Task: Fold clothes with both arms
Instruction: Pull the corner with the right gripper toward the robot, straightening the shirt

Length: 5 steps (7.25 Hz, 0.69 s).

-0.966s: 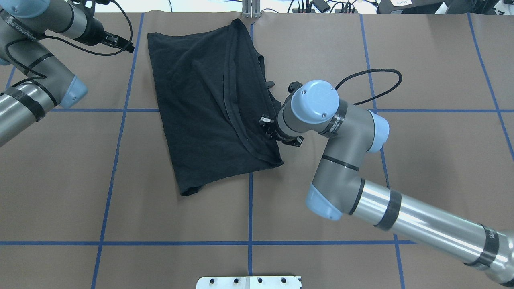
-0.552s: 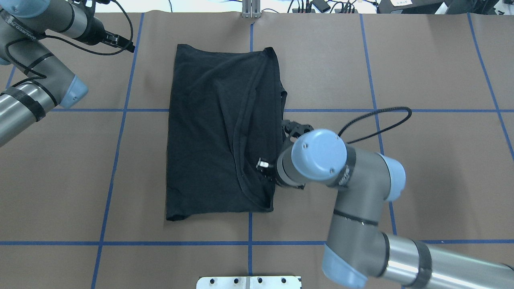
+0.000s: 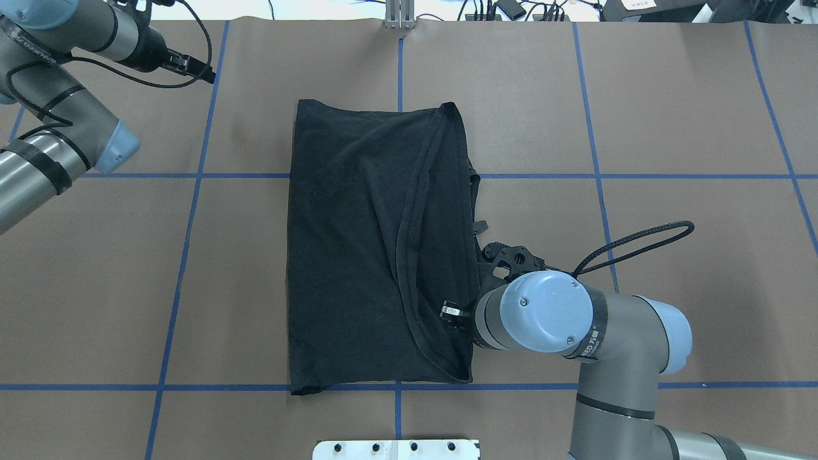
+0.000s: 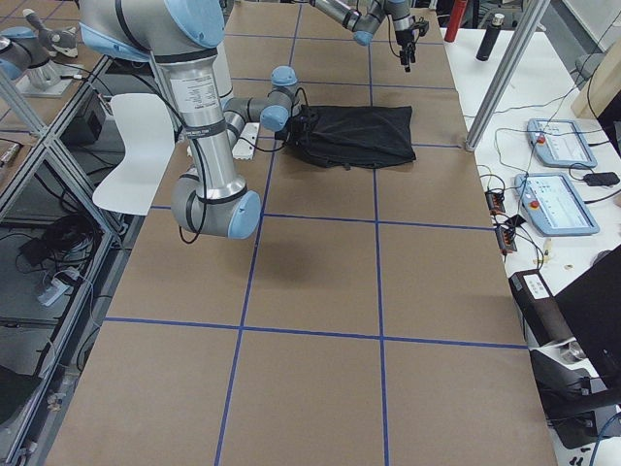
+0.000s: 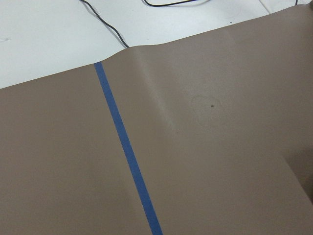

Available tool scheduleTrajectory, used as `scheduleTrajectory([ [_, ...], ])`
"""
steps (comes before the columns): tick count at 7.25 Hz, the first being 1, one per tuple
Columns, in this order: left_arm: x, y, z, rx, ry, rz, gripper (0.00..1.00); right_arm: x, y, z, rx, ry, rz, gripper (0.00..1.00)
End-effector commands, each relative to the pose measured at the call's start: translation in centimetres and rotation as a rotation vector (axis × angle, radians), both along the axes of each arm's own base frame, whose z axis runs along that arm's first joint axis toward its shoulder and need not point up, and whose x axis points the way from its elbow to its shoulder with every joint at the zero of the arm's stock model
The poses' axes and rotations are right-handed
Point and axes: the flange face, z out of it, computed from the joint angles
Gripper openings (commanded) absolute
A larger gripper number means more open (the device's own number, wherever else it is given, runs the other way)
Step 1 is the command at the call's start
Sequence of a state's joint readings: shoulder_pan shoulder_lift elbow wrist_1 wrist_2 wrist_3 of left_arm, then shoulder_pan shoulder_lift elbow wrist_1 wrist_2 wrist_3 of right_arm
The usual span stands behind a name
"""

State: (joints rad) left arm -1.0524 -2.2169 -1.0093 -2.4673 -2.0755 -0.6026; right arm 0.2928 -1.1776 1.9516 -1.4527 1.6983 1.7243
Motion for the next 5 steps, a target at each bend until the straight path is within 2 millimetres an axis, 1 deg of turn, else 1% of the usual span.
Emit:
scheduleTrajectory([
  [1,0.0,0.0,-0.1,0.002,0.001,0.000,1.00,0.5,-0.5,0.2,0.015,0.009,0.001,0.99],
  [2,0.0,0.0,-0.2,0.003,0.003,0.001,1.00,2.0,-2.4,-0.2,0.050,0.029,-0.033,1.00],
  [3,0.0,0.0,-0.2,0.003,0.002,0.000,1.00,3.7,-2.9,-1.0,0.125,0.065,-0.113,1.00],
  [4,0.1,0.1,-0.4,-0.004,0.010,-0.004,1.00,4.2,-2.6,-1.4,0.176,0.099,-0.166,1.00],
  [5,0.1,0.1,-0.6,-0.006,0.014,-0.007,1.00,2.7,-0.8,-2.6,0.199,0.105,-0.198,0.98],
])
